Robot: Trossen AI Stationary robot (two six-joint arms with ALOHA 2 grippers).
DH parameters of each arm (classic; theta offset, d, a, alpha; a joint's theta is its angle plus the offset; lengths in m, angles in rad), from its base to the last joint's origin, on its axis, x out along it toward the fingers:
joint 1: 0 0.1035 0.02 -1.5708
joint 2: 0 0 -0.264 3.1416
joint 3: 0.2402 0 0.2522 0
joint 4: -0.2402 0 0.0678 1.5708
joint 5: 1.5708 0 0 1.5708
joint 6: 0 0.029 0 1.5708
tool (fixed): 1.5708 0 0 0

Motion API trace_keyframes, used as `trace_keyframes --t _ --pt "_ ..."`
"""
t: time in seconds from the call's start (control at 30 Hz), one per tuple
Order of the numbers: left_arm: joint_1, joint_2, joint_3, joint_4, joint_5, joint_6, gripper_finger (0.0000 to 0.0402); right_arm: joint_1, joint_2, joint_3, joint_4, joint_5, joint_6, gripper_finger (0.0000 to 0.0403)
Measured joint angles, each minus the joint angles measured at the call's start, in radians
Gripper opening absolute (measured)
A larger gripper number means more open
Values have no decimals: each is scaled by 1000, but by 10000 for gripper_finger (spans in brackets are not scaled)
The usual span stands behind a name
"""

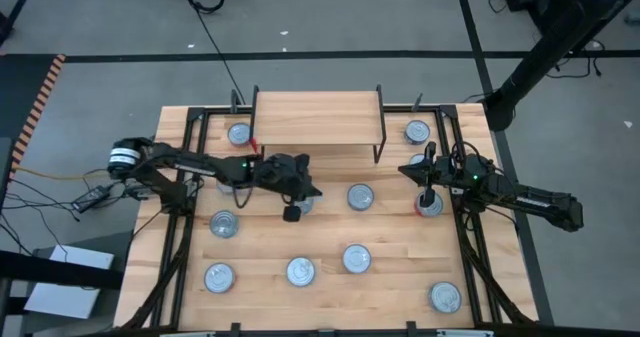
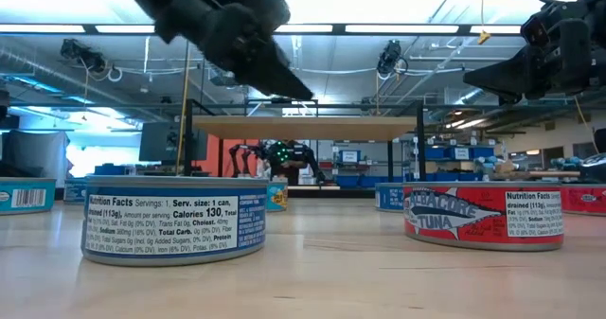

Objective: Stack canned seafood by type on shelf
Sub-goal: Put the yellow blue tuna can on the shelf

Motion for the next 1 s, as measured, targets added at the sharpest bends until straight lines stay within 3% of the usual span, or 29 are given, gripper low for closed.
trace_keyframes --t 0.2,0.47,0.77,1.0 --pt "0 158 127 28 109 23 2 0 0 0 0 0 0 25" --pt "-1 310 278 -8 138 27 1 0 0 0 0 0 0 25" --pt "-29 333 292 -14 143 54 17 0 0 0 0 0 0 25" --pt "-36 329 292 -60 49 52 24 0 0 0 0 0 0 25"
